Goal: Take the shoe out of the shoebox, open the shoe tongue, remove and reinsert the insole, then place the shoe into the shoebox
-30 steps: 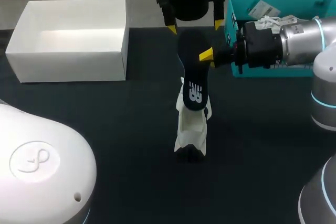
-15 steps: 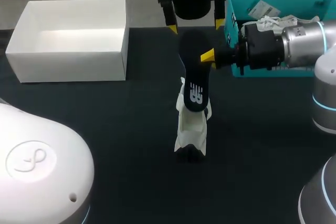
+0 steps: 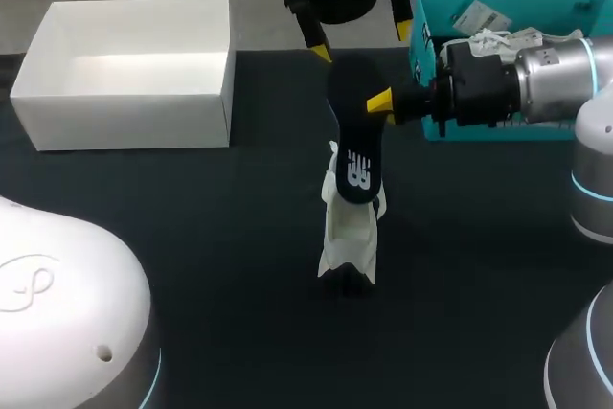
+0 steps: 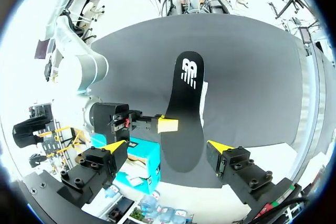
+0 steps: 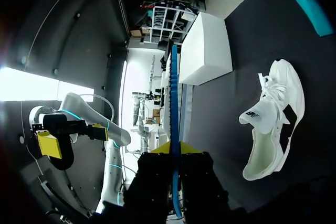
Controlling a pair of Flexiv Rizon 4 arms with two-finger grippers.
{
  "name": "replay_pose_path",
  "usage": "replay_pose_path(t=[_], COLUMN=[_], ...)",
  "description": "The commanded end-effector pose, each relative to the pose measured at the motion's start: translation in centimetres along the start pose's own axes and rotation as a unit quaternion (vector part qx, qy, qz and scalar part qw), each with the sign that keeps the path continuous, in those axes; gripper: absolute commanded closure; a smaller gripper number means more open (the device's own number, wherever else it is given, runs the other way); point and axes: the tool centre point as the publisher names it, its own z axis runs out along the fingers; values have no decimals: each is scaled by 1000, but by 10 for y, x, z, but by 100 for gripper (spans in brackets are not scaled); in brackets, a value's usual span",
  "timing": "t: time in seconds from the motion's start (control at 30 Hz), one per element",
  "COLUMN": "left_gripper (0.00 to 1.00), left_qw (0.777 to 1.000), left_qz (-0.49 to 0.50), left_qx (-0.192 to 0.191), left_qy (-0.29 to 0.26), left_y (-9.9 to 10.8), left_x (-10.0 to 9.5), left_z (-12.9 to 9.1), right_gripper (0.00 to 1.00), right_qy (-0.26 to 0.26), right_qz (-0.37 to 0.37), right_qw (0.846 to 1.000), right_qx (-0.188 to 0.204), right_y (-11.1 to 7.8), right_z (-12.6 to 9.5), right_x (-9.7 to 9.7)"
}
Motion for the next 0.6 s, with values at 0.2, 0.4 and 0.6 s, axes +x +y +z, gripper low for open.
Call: replay_pose_path(t=[0.2, 0.4, 0.6], left_gripper=[0, 0, 0], left_qw=[987, 984, 985], left_qz=[13, 29, 42], left_qx=[2, 0, 0], left_qy=[-159, -176, -166], left_y=[0, -2, -1], left_x=[39, 44, 47], left_z=[6, 7, 8], right_gripper=[100, 100, 100], right_qy=[-6, -10, -12], right_qz=[2, 2, 3], right_qw=[1000, 1000, 1000], right_qx=[0, -1, -2], right_y=[0, 0, 0], right_z=[-3, -6, -6], right_x=[3, 4, 6])
